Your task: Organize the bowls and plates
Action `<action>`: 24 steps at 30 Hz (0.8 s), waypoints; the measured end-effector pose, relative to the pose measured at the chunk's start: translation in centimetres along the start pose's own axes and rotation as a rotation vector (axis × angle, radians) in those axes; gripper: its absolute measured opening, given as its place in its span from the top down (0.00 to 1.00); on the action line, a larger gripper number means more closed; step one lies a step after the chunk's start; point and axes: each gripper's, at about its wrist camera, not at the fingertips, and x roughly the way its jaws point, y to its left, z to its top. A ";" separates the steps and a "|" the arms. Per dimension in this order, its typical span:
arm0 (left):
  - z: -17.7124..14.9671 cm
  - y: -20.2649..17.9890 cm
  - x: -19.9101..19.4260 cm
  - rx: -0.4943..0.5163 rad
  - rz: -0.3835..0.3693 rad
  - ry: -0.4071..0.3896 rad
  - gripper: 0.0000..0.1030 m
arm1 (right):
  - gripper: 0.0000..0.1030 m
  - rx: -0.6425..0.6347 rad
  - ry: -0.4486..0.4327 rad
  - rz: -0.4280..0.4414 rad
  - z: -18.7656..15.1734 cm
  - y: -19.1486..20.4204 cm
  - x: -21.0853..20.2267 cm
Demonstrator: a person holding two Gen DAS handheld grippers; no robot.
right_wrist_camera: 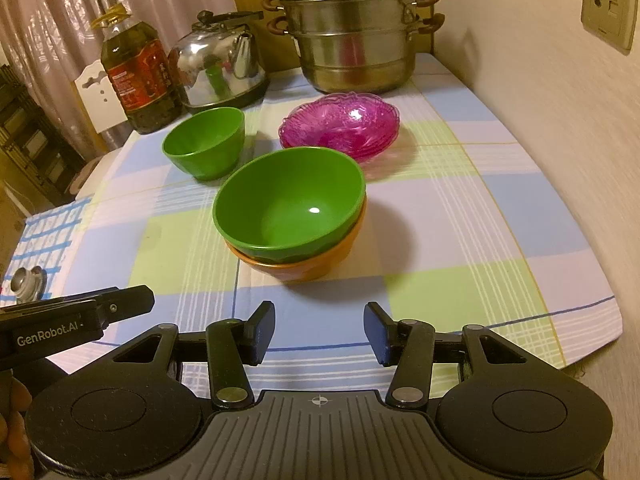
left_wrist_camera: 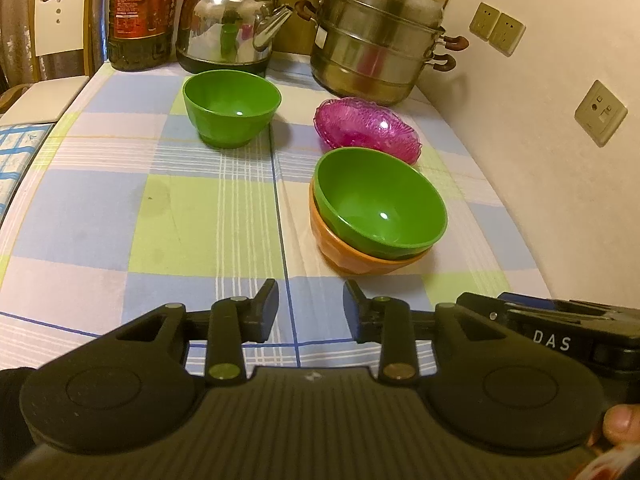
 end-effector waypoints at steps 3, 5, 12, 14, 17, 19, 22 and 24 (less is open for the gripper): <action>0.0 0.1 -0.1 -0.001 -0.002 -0.003 0.70 | 0.52 0.001 -0.001 0.000 0.0 0.1 -0.1; 0.0 0.1 -0.1 -0.004 -0.007 -0.002 0.70 | 0.52 0.001 0.001 0.000 0.0 0.1 0.0; 0.3 0.3 -0.1 -0.009 -0.008 -0.005 0.69 | 0.52 -0.002 0.006 -0.001 0.2 0.3 -0.1; 0.5 0.5 0.0 -0.014 -0.005 -0.006 0.69 | 0.52 -0.002 0.004 0.001 0.4 0.3 -0.1; 1.1 1.0 0.1 -0.023 -0.003 -0.011 0.69 | 0.52 -0.004 0.002 0.005 0.6 0.4 0.1; 1.5 1.3 0.1 -0.028 0.000 -0.015 0.69 | 0.52 -0.008 -0.001 0.006 0.9 0.4 0.2; 2.2 1.9 0.2 -0.034 0.004 -0.022 0.69 | 0.52 -0.012 -0.007 0.007 1.5 0.5 0.3; 2.7 2.2 0.3 -0.039 0.005 -0.026 0.68 | 0.52 -0.011 -0.014 0.012 1.9 0.5 0.4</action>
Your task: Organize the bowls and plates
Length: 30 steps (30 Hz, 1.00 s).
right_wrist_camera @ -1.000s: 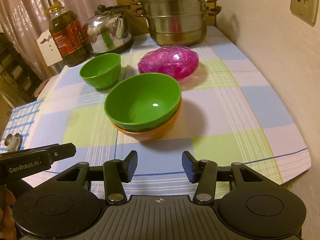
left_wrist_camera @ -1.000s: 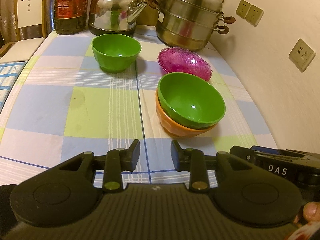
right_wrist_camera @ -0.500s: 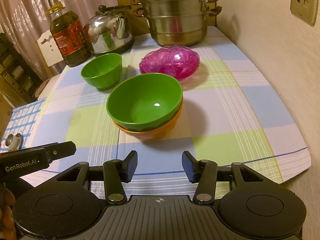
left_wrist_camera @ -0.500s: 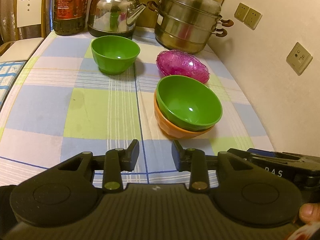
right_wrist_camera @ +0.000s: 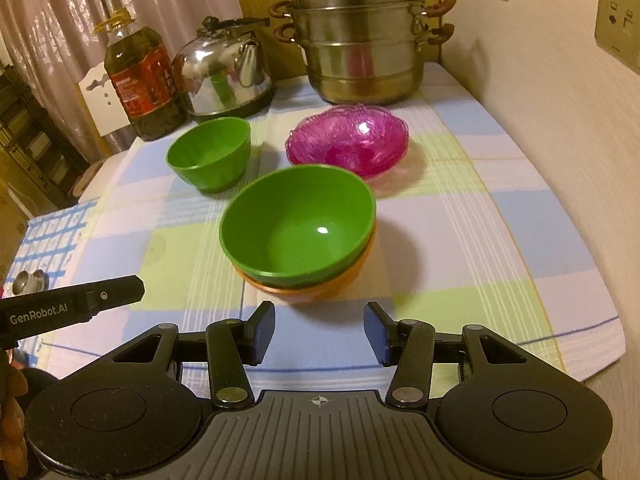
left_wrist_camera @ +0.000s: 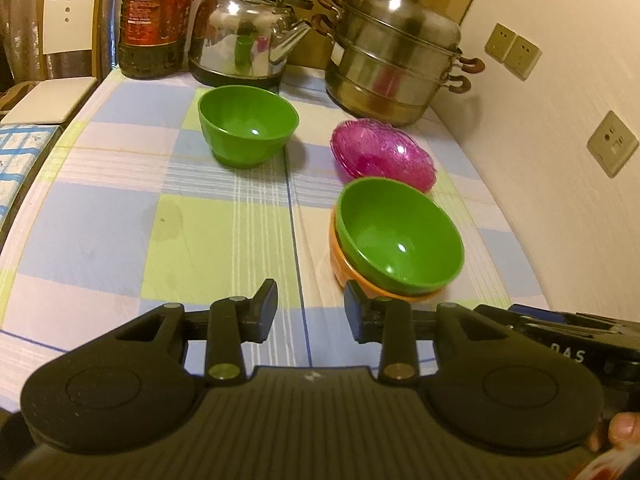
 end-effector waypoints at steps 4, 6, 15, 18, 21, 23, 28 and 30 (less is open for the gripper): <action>1.4 0.7 0.4 -0.007 0.012 -0.014 0.68 | 0.52 0.001 -0.018 0.013 1.2 0.2 0.0; 2.2 1.1 0.6 -0.012 0.017 -0.022 0.68 | 0.52 0.003 -0.031 0.021 1.9 0.3 0.0; 5.8 3.2 2.3 -0.026 0.037 -0.041 0.65 | 0.52 0.000 -0.074 0.051 5.9 1.2 1.0; 6.9 4.1 3.1 -0.023 0.046 -0.040 0.64 | 0.52 -0.025 -0.079 0.060 7.4 1.9 2.0; 8.2 5.1 4.2 -0.024 0.057 -0.041 0.64 | 0.52 -0.050 -0.081 0.079 8.8 2.6 3.2; 9.1 5.9 5.1 -0.031 0.061 -0.038 0.64 | 0.52 -0.056 -0.075 0.088 9.8 3.0 4.3; 11.0 7.8 7.7 -0.048 0.081 -0.028 0.64 | 0.52 -0.072 -0.054 0.101 12.2 4.1 7.4; 11.7 8.6 8.9 -0.061 0.089 -0.030 0.64 | 0.52 -0.071 -0.045 0.109 13.0 4.5 8.8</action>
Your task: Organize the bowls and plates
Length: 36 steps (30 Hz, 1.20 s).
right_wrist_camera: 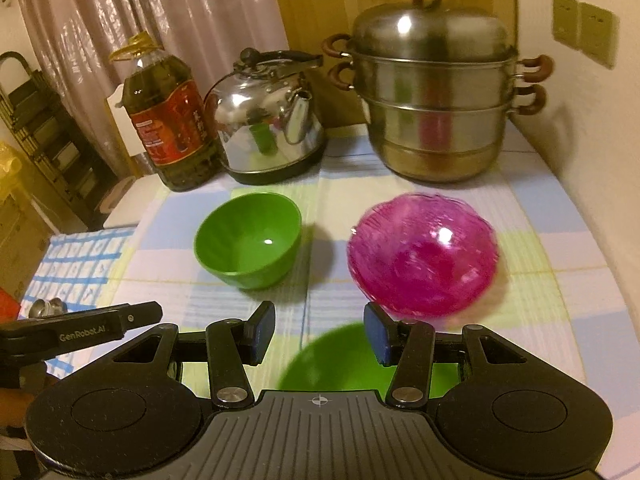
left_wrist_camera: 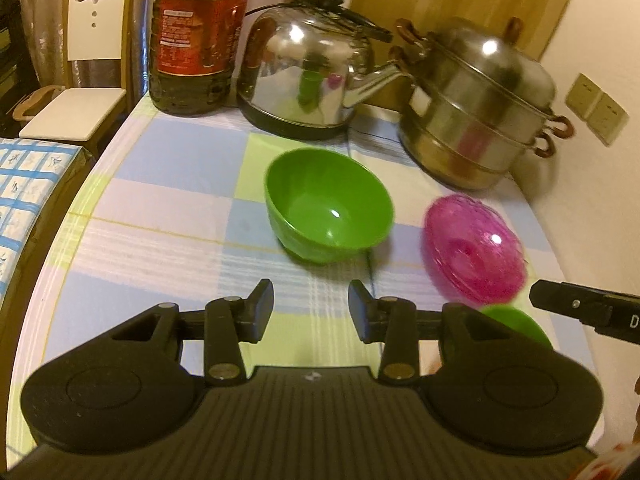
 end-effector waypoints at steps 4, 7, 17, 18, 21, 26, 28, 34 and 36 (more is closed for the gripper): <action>1.4 1.1 2.2 -0.031 0.006 -0.005 0.64 | 0.52 0.017 0.025 0.017 1.6 0.0 3.1; 2.3 1.8 3.9 -0.058 0.010 -0.009 0.64 | 0.52 0.037 0.045 0.032 2.6 -0.1 5.4; 4.3 3.0 8.7 -0.090 0.004 -0.033 0.64 | 0.52 0.103 0.089 0.087 5.0 -0.6 11.6; 4.3 3.1 9.1 -0.095 0.005 -0.032 0.65 | 0.52 0.107 0.095 0.090 5.2 -0.7 12.2; 4.5 3.4 10.4 -0.098 0.004 -0.023 0.65 | 0.52 0.097 0.107 0.085 5.7 -0.5 14.0; 4.6 3.7 12.0 -0.100 0.008 -0.012 0.66 | 0.52 0.107 0.151 0.081 6.2 -0.5 17.0; 4.7 3.9 12.3 -0.108 0.011 -0.019 0.67 | 0.52 0.103 0.168 0.078 6.2 -0.4 18.0; 5.0 4.4 13.1 -0.118 -0.002 -0.021 0.75 | 0.52 0.096 0.210 0.053 6.0 -0.1 20.2; 5.0 4.4 13.3 -0.121 -0.004 -0.018 0.76 | 0.52 0.096 0.215 0.050 6.1 0.0 20.4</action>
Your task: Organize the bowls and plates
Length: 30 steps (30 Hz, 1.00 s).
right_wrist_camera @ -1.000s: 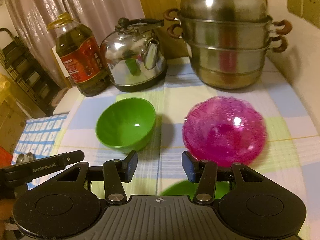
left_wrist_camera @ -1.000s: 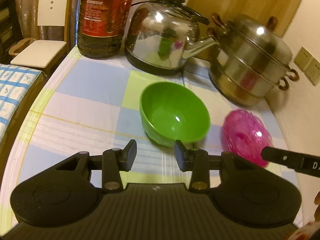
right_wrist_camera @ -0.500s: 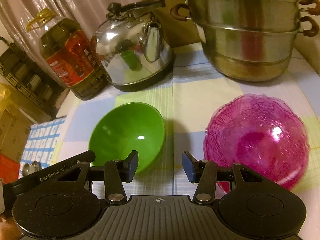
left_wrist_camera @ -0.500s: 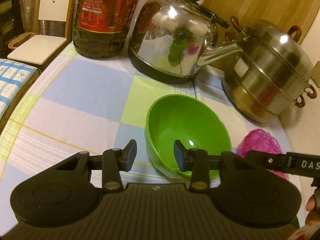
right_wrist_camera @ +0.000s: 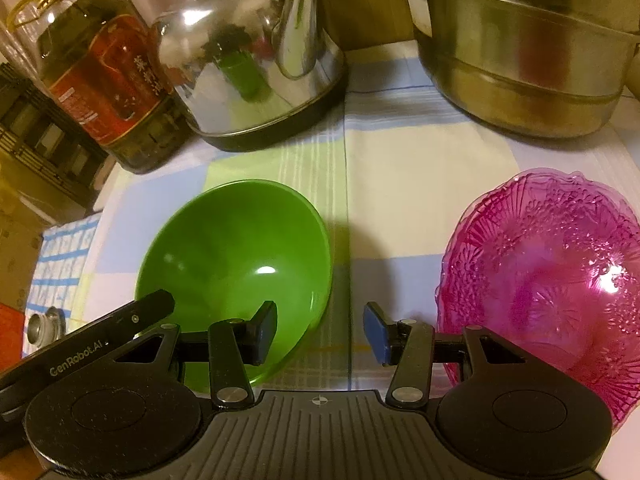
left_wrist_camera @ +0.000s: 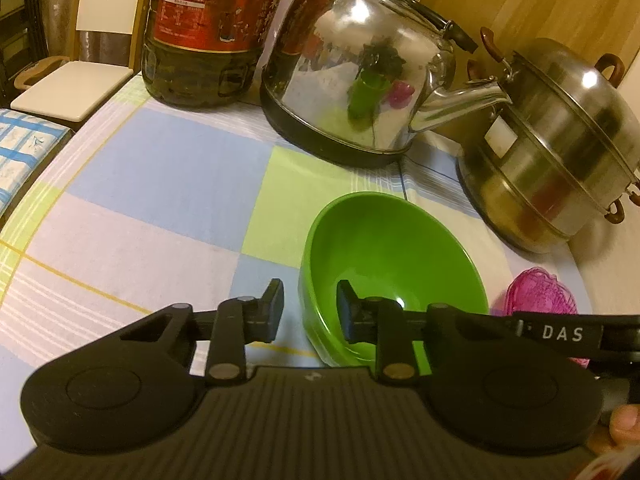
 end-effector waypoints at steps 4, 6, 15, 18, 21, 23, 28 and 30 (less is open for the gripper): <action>0.0 -0.1 0.4 0.005 -0.006 0.006 0.79 | 0.56 -0.007 0.006 0.002 0.1 0.3 0.5; 0.0 -0.1 0.6 0.004 -0.007 0.007 0.83 | 0.65 -0.009 0.009 -0.003 0.2 0.4 0.7; 0.0 -0.1 0.9 0.005 -0.008 0.014 0.87 | 0.78 -0.001 0.014 -0.001 0.2 0.0 1.5; 0.1 -0.2 0.9 0.002 -0.009 0.014 0.87 | 0.84 -0.001 0.009 0.007 0.2 0.2 1.4; 0.0 -0.2 0.7 0.006 0.000 0.014 0.88 | 0.85 -0.008 0.002 -0.002 0.0 0.5 1.3; -0.1 -0.3 0.5 0.007 0.001 0.016 0.88 | 0.85 -0.006 0.003 0.003 -0.2 0.6 1.2; -0.1 -0.8 -0.5 0.021 -0.005 0.004 0.88 | 0.85 -0.005 -0.011 0.001 -0.7 0.6 0.2; -0.3 -1.1 -1.3 0.032 -0.005 -0.005 0.88 | 0.85 -0.006 -0.019 0.002 -0.9 0.7 -0.3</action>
